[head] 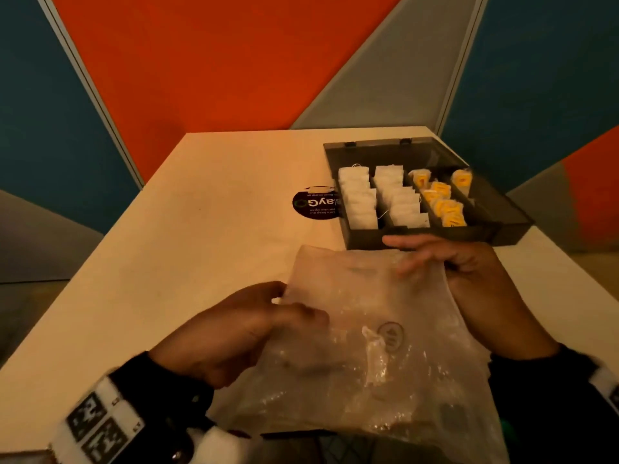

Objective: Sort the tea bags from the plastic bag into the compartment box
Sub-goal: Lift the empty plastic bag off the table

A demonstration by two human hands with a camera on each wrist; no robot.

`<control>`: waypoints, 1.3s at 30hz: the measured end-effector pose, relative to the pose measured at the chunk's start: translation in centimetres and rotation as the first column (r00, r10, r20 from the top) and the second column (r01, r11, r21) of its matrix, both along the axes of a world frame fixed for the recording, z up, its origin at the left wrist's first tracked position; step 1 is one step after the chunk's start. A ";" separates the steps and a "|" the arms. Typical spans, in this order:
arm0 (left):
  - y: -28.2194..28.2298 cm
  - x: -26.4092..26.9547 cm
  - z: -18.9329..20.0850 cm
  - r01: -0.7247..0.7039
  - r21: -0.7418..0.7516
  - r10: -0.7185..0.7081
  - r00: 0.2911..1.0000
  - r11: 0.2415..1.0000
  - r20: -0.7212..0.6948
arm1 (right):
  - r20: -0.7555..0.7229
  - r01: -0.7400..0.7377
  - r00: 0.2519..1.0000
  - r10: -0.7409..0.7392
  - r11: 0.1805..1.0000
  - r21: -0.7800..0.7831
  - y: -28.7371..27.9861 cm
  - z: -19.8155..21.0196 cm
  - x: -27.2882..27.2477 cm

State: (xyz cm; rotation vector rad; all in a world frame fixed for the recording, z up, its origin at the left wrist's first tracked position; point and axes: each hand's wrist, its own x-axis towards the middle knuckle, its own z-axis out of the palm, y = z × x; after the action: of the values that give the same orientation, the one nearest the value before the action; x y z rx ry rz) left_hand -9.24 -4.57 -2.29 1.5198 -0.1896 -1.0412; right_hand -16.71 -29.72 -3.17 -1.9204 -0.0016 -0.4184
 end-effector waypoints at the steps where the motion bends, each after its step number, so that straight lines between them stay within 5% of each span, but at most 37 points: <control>1: 0.0 -0.1 -0.2 -0.023 0.030 0.022 0.999 0.999 0.035 | -0.019 0.020 1.000 -0.019 1.000 0.015 0.3 0.3 0.1; 4: 0.0 -0.1 -0.4 -0.114 -0.007 0.114 0.984 0.993 0.138 | -0.128 0.108 0.989 -0.073 0.949 0.297 1.0 0.6 0.1; 7: 0.3 -0.1 -0.6 -0.260 -0.085 0.274 0.919 0.962 0.282 | -0.198 0.142 0.980 -0.004 0.714 0.686 1.9 0.8 -1.5; 9: 0.3 -0.3 -0.8 -0.332 -0.129 0.356 0.854 0.934 0.380 | -0.212 0.102 0.973 0.090 0.658 0.746 2.8 0.7 -2.3; 18: -1.3 -2.4 -0.3 -0.555 -0.284 0.623 0.669 0.781 0.405 | -0.408 0.055 0.909 0.082 0.948 0.313 7.0 0.1 -4.0; 21: -0.8 -2.6 0.4 -0.542 -0.265 0.603 0.725 0.797 0.333 | -0.375 0.137 0.927 -0.008 0.938 0.318 6.9 0.2 -3.5; 24: 0.4 -1.7 0.0 -0.438 -0.199 0.461 0.883 0.876 0.087 | -0.358 0.184 0.932 -0.060 0.929 0.323 6.0 0.0 -3.1; 28: 1.5 -0.5 -0.6 -0.295 -0.225 0.269 0.953 0.929 -0.140 | -0.368 0.191 0.930 -0.025 0.886 0.423 5.4 -0.3 -3.2; 35: 0.8 0.0 -0.6 -0.184 -0.264 0.177 0.983 0.947 -0.051 | -0.315 0.074 0.937 0.153 0.793 0.605 3.9 -0.4 -3.3; 39: 0.2 0.1 -0.6 -0.191 -0.290 0.204 0.979 0.938 0.015 | -0.232 0.108 0.969 0.080 0.708 0.698 3.0 -1.1 -3.3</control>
State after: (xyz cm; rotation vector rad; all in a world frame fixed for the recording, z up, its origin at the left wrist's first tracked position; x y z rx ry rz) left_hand -9.13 -4.41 -2.93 1.2699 -0.2054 -0.7820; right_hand -19.99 -26.75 -4.28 -1.1821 0.3019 -0.1414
